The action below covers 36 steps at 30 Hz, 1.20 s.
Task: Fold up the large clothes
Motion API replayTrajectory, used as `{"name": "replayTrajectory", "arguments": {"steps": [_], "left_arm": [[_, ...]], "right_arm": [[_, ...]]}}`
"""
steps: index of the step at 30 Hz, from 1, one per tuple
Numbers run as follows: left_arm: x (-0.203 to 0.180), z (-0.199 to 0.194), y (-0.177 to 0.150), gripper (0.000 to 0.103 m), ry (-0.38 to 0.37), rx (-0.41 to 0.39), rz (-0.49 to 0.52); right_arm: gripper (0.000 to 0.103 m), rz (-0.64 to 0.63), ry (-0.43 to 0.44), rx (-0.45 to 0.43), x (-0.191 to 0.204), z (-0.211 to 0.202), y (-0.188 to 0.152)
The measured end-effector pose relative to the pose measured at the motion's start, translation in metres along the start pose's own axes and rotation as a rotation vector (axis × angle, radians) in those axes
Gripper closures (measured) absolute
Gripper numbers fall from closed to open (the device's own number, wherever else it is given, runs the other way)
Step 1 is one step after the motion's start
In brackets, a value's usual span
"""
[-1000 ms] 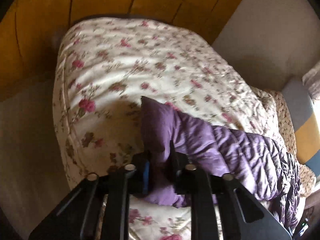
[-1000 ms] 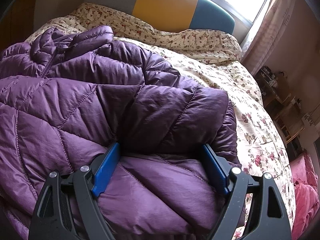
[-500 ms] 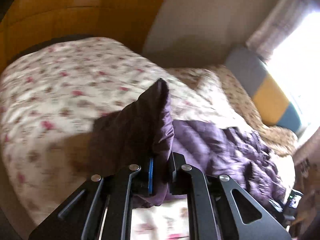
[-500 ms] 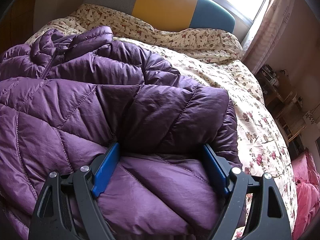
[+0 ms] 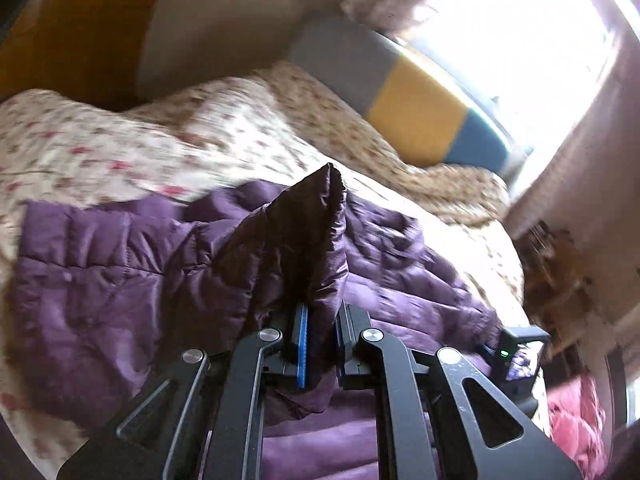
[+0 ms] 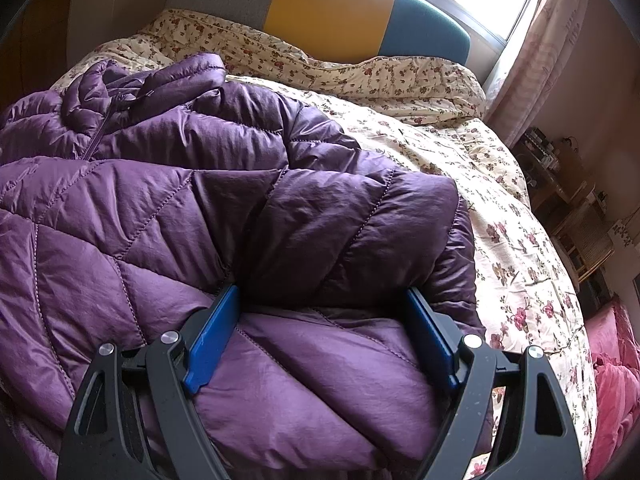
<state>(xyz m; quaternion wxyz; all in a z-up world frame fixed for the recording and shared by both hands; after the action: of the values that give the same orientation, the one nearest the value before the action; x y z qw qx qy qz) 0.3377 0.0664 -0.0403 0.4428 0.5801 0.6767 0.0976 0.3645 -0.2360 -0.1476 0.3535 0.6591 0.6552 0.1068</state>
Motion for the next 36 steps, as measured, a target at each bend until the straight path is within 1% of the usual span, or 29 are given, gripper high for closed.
{"name": "replayTrajectory", "arguments": {"steps": [5, 12, 20, 22, 23, 25, 26, 28, 30, 32, 34, 36], "left_arm": [[-0.039, 0.035, -0.014, 0.093, -0.085, 0.066, 0.049], [-0.074, 0.072, -0.030, 0.093, -0.154, 0.132, 0.093], [-0.091, 0.105, -0.046, 0.093, -0.207, 0.199, 0.098], [-0.090, 0.111, -0.049, 0.092, -0.206, 0.207, 0.097], [-0.090, 0.114, -0.050, 0.089, -0.214, 0.221, 0.096], [-0.089, 0.113, -0.051, 0.074, -0.225, 0.232, 0.086], [-0.088, 0.109, -0.050, 0.064, -0.225, 0.224, 0.085], [-0.087, 0.101, -0.049, 0.055, -0.224, 0.200, 0.082], [-0.083, 0.092, -0.046, 0.055, -0.223, 0.183, 0.077], [-0.074, 0.080, -0.042, 0.055, -0.203, 0.158, 0.079], [-0.064, 0.069, -0.040, 0.054, -0.168, 0.134, 0.084], [-0.048, 0.058, -0.039, 0.055, -0.130, 0.115, 0.072]], "right_arm": [[0.021, 0.004, 0.007, 0.001, -0.001, 0.000, -0.001], [0.021, 0.017, 0.026, 0.004, 0.000, 0.000, 0.000], [0.021, 0.036, 0.050, 0.010, -0.002, 0.000, -0.001], [0.021, 0.038, 0.052, 0.010, -0.002, 0.000, -0.001], [0.021, 0.038, 0.052, 0.010, -0.003, 0.001, -0.001], [0.021, 0.036, 0.051, 0.010, -0.004, 0.000, -0.001], [0.021, 0.036, 0.051, 0.011, -0.005, 0.000, -0.001], [0.022, 0.037, 0.053, 0.012, -0.005, 0.000, -0.001], [0.023, 0.039, 0.053, 0.011, -0.005, 0.000, -0.001], [0.027, 0.039, 0.061, 0.010, -0.007, -0.004, 0.001], [0.036, 0.057, 0.077, 0.013, -0.010, -0.011, 0.003], [0.041, 0.096, 0.110, 0.005, -0.014, -0.021, 0.005]]}}
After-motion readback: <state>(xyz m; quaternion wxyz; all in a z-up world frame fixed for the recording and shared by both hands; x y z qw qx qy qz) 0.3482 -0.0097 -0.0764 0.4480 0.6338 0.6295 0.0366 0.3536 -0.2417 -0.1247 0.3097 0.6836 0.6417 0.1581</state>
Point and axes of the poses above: each gripper's, at about its wrist camera, not at the fingertips, and z roughly the way its jaws point, x to its left, y to its top, the point moved 4 cm from there along z, roughly the way its jaws point, and after that the axes turned 3 degrees about -y, right-handed, at the moved point
